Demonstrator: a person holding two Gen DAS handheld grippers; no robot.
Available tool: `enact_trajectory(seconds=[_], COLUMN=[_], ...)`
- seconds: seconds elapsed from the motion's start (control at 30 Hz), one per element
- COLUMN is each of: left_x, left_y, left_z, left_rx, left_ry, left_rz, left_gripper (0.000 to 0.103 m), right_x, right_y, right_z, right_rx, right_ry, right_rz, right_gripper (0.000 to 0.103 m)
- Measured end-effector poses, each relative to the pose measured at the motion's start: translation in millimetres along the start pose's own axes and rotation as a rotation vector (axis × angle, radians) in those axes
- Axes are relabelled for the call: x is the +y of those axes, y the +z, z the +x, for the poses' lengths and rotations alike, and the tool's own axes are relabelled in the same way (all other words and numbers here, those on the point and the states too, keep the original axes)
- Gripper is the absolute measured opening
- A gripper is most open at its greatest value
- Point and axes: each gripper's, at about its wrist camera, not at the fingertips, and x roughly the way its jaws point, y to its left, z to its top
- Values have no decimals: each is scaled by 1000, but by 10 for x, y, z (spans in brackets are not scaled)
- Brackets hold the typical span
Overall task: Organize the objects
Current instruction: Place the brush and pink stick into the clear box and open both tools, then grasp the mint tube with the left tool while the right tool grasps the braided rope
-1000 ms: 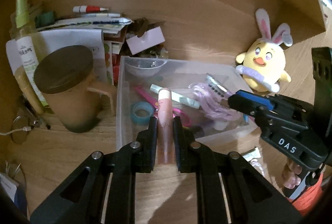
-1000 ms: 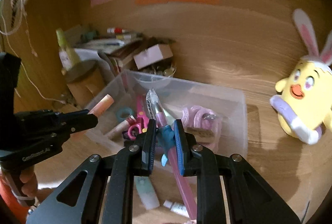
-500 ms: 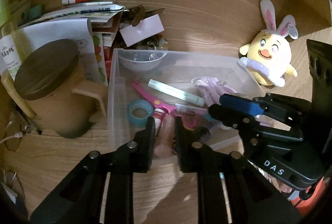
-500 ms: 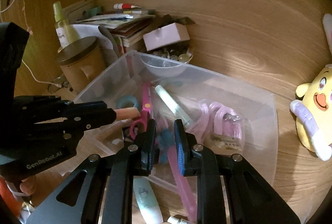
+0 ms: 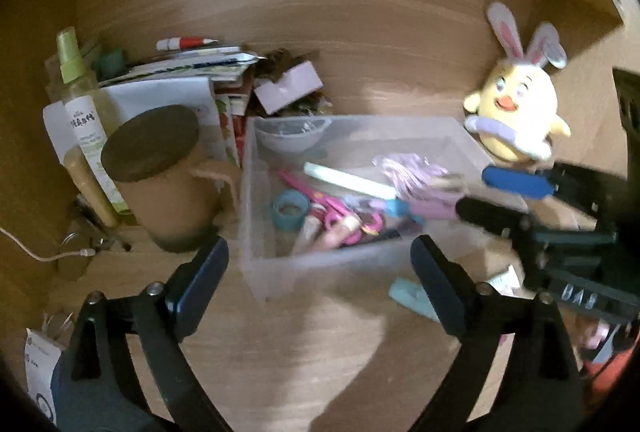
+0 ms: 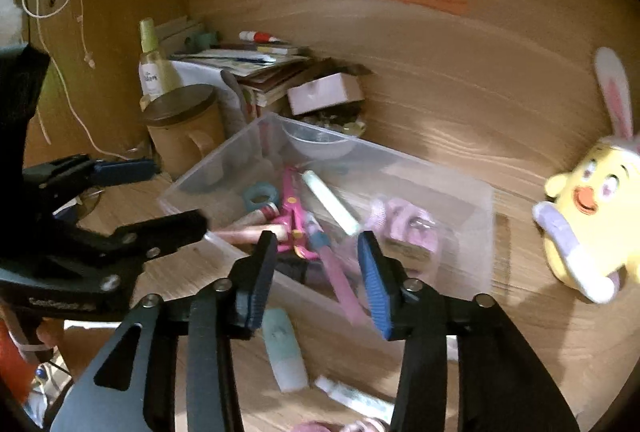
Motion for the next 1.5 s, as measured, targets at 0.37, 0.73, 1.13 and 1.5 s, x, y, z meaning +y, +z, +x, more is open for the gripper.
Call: enact_trajectory(seconds=[0.37,0.73,1.13,1.5], left_x=[-381,-563,-687,-712], left_y=[-359,-393,-539,-482], left_z=[223,762,673,723], left_rx=[127,258,227,242], left_ry=[-60,-57,26,-46], left_rz=[22,-112,38,130], left_gripper=[96,94,68,62], right_x=[-324,-474,-412,-414], right_y=[-488,-1187,-1433,-1302], right_z=[-466,-401,-280,-138], right_rx=[-10,106,173,223], right_ry=[-82,-110,-46,-82], right_rz=[40,119,127,74], right_gripper=[54,54,54,38])
